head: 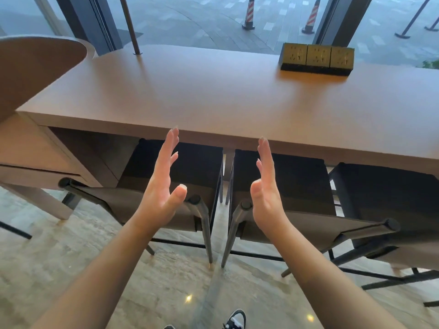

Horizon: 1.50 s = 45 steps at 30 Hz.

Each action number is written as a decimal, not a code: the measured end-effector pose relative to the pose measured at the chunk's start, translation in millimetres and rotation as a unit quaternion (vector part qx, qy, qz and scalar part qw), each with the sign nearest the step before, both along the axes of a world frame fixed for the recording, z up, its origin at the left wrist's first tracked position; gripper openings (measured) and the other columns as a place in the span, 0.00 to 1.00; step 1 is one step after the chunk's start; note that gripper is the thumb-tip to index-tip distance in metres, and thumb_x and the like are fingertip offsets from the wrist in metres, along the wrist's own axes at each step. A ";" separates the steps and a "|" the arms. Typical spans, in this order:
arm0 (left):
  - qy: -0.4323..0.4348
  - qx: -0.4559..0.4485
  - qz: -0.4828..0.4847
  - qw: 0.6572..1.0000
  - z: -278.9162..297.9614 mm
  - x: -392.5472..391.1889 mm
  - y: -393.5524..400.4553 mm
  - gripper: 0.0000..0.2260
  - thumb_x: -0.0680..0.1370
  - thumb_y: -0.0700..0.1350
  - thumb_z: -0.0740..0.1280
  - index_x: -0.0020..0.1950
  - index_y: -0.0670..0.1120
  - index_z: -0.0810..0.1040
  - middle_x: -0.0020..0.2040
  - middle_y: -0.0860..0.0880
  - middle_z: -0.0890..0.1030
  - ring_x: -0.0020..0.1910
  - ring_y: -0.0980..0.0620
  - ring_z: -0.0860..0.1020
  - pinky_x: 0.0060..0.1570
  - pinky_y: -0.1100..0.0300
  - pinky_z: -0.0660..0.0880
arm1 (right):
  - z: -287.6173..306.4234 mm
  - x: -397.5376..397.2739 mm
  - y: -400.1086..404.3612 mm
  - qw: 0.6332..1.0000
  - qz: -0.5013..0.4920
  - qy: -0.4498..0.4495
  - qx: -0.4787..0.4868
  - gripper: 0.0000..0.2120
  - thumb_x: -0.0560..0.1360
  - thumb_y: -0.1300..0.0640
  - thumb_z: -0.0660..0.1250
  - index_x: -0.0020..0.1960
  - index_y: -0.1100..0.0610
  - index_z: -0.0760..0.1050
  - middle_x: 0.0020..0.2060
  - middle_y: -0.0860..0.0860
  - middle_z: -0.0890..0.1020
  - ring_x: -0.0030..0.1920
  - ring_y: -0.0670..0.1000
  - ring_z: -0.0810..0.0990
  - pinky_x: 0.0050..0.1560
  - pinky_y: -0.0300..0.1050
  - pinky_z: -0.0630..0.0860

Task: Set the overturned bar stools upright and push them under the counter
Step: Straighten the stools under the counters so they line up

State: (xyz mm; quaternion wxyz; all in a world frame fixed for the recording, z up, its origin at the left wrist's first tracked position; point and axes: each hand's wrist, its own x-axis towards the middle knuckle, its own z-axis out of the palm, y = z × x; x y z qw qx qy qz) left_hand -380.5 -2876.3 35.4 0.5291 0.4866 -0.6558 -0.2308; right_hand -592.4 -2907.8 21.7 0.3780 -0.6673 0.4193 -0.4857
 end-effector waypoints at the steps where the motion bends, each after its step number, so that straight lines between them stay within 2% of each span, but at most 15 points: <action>1: -0.004 -0.001 0.009 1.000 2.8 5.4 4.8 0.38 0.74 0.76 0.53 0.80 0.65 0.48 0.82 0.59 0.53 0.81 0.54 0.56 0.75 0.47 0.58 | 2.0 5.6 1.8 1.000 0.009 0.003 -0.004 0.34 0.73 0.23 0.48 0.76 0.28 0.43 0.77 0.30 0.49 0.78 0.39 0.52 0.70 0.38 0.51; 3: -0.013 -0.002 0.028 1.000 8.2 18.2 15.6 0.38 0.74 0.76 0.54 0.80 0.62 0.51 0.82 0.60 0.54 0.80 0.55 0.58 0.74 0.50 0.59 | 5.8 18.6 6.2 1.000 0.024 0.009 -0.008 0.33 0.73 0.24 0.48 0.76 0.29 0.44 0.77 0.29 0.49 0.76 0.34 0.52 0.68 0.36 0.51; 6: -0.026 -0.004 0.052 0.998 13.2 42.6 36.5 0.38 0.75 0.74 0.55 0.81 0.57 0.54 0.82 0.60 0.54 0.79 0.57 0.58 0.72 0.54 0.60 | 11.1 45.1 17.4 0.998 0.052 0.013 -0.012 0.34 0.74 0.23 0.48 0.77 0.30 0.44 0.78 0.31 0.50 0.78 0.37 0.52 0.71 0.40 0.51; 9: -0.036 -0.017 0.080 0.996 17.2 73.4 65.3 0.40 0.76 0.74 0.54 0.82 0.55 0.53 0.82 0.58 0.54 0.80 0.55 0.58 0.74 0.48 0.60 | 18.5 81.0 36.5 0.996 0.084 0.016 -0.019 0.37 0.73 0.23 0.47 0.78 0.34 0.44 0.79 0.33 0.50 0.79 0.41 0.52 0.74 0.45 0.52; 13: -0.041 -0.031 0.108 0.993 31.2 130.8 116.9 0.40 0.76 0.74 0.54 0.82 0.55 0.49 0.83 0.55 0.52 0.81 0.52 0.55 0.75 0.37 0.59 | 33.7 140.0 71.9 0.991 0.124 0.025 -0.035 0.38 0.71 0.21 0.45 0.78 0.33 0.44 0.78 0.32 0.49 0.79 0.44 0.53 0.68 0.38 0.52; 16: -0.057 -0.060 0.137 0.987 45.9 185.3 160.9 0.41 0.78 0.71 0.54 0.83 0.48 0.49 0.83 0.51 0.52 0.81 0.49 0.54 0.77 0.42 0.59 | 42.1 192.7 102.1 0.985 0.155 0.019 -0.068 0.38 0.73 0.22 0.45 0.78 0.35 0.45 0.79 0.34 0.50 0.79 0.44 0.53 0.71 0.43 0.52; 20: -0.069 -0.081 0.177 0.978 66.0 265.5 231.7 0.41 0.79 0.70 0.55 0.83 0.46 0.49 0.83 0.51 0.52 0.82 0.48 0.53 0.77 0.46 0.57 | 53.3 282.9 149.3 0.974 0.209 0.012 -0.091 0.40 0.73 0.22 0.47 0.80 0.38 0.46 0.79 0.34 0.50 0.79 0.43 0.54 0.69 0.42 0.53; 25: -0.103 -0.117 0.257 0.954 93.9 355.9 321.4 0.40 0.79 0.69 0.57 0.83 0.49 0.50 0.83 0.50 0.53 0.82 0.47 0.53 0.77 0.43 0.57 | 75.9 395.0 208.7 0.948 0.284 -0.030 -0.138 0.42 0.76 0.26 0.48 0.81 0.48 0.47 0.81 0.42 0.52 0.80 0.46 0.52 0.75 0.57 0.54; 27: -0.116 -0.135 0.295 0.939 107.1 385.0 350.9 0.38 0.79 0.69 0.57 0.82 0.51 0.50 0.83 0.50 0.54 0.82 0.47 0.54 0.77 0.41 0.57 | 89.4 432.5 229.2 0.933 0.320 -0.046 -0.159 0.42 0.77 0.27 0.48 0.81 0.51 0.47 0.81 0.43 0.52 0.80 0.46 0.51 0.76 0.55 0.53; 30: -0.145 -0.162 0.345 0.913 125.9 421.8 389.5 0.38 0.79 0.69 0.57 0.82 0.52 0.50 0.83 0.51 0.54 0.81 0.47 0.54 0.77 0.43 0.58 | 107.1 482.5 252.7 0.911 0.363 -0.066 -0.182 0.41 0.77 0.28 0.48 0.81 0.51 0.47 0.81 0.44 0.53 0.80 0.46 0.52 0.76 0.40 0.52; 32: -0.167 -0.173 0.375 0.895 138.9 442.8 410.0 0.38 0.79 0.69 0.57 0.82 0.51 0.50 0.83 0.51 0.54 0.81 0.48 0.54 0.77 0.43 0.58 | 118.2 515.3 264.4 0.898 0.388 -0.083 -0.190 0.40 0.78 0.29 0.48 0.81 0.51 0.47 0.81 0.45 0.53 0.80 0.46 0.52 0.76 0.37 0.53; 40: -0.191 -0.210 0.431 0.857 159.5 515.4 427.3 0.38 0.80 0.67 0.57 0.82 0.48 0.51 0.82 0.53 0.56 0.81 0.47 0.56 0.75 0.38 0.60 | 133.2 628.7 266.3 0.862 0.441 -0.138 -0.209 0.39 0.80 0.31 0.49 0.81 0.55 0.48 0.81 0.46 0.54 0.80 0.49 0.52 0.78 0.52 0.54; 45: -0.217 -0.213 0.452 0.839 166.4 581.4 404.5 0.36 0.81 0.66 0.58 0.81 0.48 0.51 0.81 0.54 0.56 0.81 0.47 0.56 0.75 0.38 0.61 | 139.4 708.5 238.2 0.848 0.454 -0.166 -0.217 0.39 0.81 0.33 0.49 0.81 0.59 0.49 0.81 0.50 0.55 0.80 0.50 0.53 0.78 0.49 0.53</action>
